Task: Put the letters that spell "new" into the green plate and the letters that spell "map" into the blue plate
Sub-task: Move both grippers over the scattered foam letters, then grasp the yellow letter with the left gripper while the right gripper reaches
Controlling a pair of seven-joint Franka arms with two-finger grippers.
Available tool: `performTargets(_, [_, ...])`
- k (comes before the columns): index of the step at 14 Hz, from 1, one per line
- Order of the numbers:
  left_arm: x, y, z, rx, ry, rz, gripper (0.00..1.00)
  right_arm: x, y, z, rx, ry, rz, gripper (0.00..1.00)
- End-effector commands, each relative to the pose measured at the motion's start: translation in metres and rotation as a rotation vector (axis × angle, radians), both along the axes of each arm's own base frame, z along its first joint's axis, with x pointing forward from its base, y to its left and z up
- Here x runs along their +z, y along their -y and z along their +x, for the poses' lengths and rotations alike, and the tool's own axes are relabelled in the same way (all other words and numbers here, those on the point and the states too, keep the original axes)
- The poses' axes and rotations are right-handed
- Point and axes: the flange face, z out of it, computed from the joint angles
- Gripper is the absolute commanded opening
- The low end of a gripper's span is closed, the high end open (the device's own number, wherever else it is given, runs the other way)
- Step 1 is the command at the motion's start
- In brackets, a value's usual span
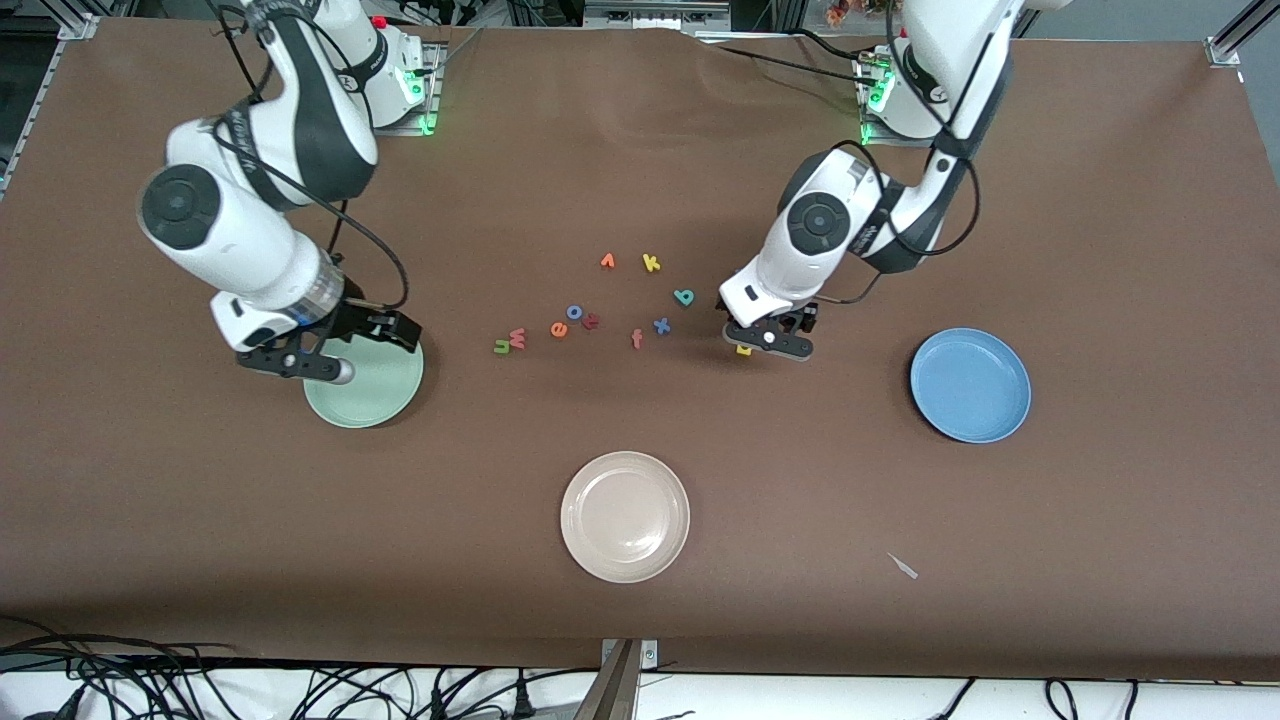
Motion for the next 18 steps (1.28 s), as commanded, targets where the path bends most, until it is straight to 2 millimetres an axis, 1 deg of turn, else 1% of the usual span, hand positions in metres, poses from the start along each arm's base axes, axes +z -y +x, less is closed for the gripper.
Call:
performTargets(1, [-0.028, 0.009, -0.002, -0.006, 0.032, 0.042, 0.97, -0.034, -0.026, -0.019, -0.061, 0.014, 0.001, 1.00])
performTargets(2, [-0.033, 0.010, -0.001, -0.006, 0.036, 0.036, 0.94, -0.046, -0.042, -0.024, -0.058, 0.012, -0.003, 1.00])
performTargets(3, [-0.038, 0.012, 0.001, -0.003, 0.043, 0.027, 0.94, -0.058, -0.049, -0.026, -0.076, 0.002, -0.010, 1.00])
performTargets(4, [-0.041, 0.013, 0.004, 0.000, 0.045, 0.025, 0.94, -0.068, -0.051, -0.025, -0.089, 0.007, -0.024, 1.00])
performTargets(5, [-0.042, 0.012, 0.005, 0.006, 0.045, 0.025, 0.93, -0.076, -0.056, -0.026, -0.113, 0.004, -0.029, 1.00])
performTargets(6, [-0.040, 0.011, 0.007, 0.010, 0.047, 0.023, 0.92, -0.086, -0.065, -0.030, -0.128, -0.003, -0.035, 1.00])
performTargets(7, [-0.039, 0.013, 0.010, 0.011, 0.053, 0.019, 0.89, -0.096, -0.072, -0.032, -0.146, -0.005, -0.039, 1.00])
performTargets(8, [-0.040, 0.013, 0.014, 0.014, 0.056, 0.018, 0.86, -0.106, -0.074, -0.033, -0.178, -0.011, -0.054, 1.00])
performTargets(10, [-0.042, 0.013, 0.014, 0.014, 0.054, 0.021, 0.78, -0.129, -0.075, -0.032, -0.240, -0.002, -0.066, 1.00])
performTargets(11, [-0.044, 0.013, 0.014, 0.011, 0.053, 0.023, 0.77, -0.135, -0.080, -0.035, -0.265, -0.005, -0.068, 1.00])
performTargets(12, [-0.048, 0.012, 0.014, 0.004, 0.051, 0.030, 0.73, -0.139, -0.090, -0.040, -0.263, -0.008, -0.071, 1.00])
performTargets(13, [-0.050, 0.011, 0.013, 0.004, 0.049, 0.031, 0.69, -0.144, -0.092, -0.041, -0.278, -0.013, -0.073, 1.00])
performTargets(14, [-0.050, 0.010, 0.013, 0.002, 0.047, 0.033, 0.60, -0.147, -0.091, -0.041, -0.282, -0.008, -0.070, 1.00])
performTargets(15, [-0.049, 0.010, 0.014, 0.007, 0.050, 0.032, 0.54, -0.157, -0.089, -0.042, -0.289, -0.017, -0.076, 1.00])
performTargets(16, [-0.049, 0.009, 0.015, 0.008, 0.050, 0.033, 0.47, -0.164, -0.091, -0.043, -0.303, -0.019, -0.077, 1.00])
performTargets(17, [-0.049, 0.009, 0.015, 0.008, 0.051, 0.032, 0.35, -0.171, -0.091, -0.043, -0.335, -0.018, -0.075, 1.00])
performTargets(18, [-0.050, 0.009, 0.015, 0.008, 0.050, 0.032, 0.26, -0.175, -0.094, -0.046, -0.328, -0.019, -0.078, 1.00])
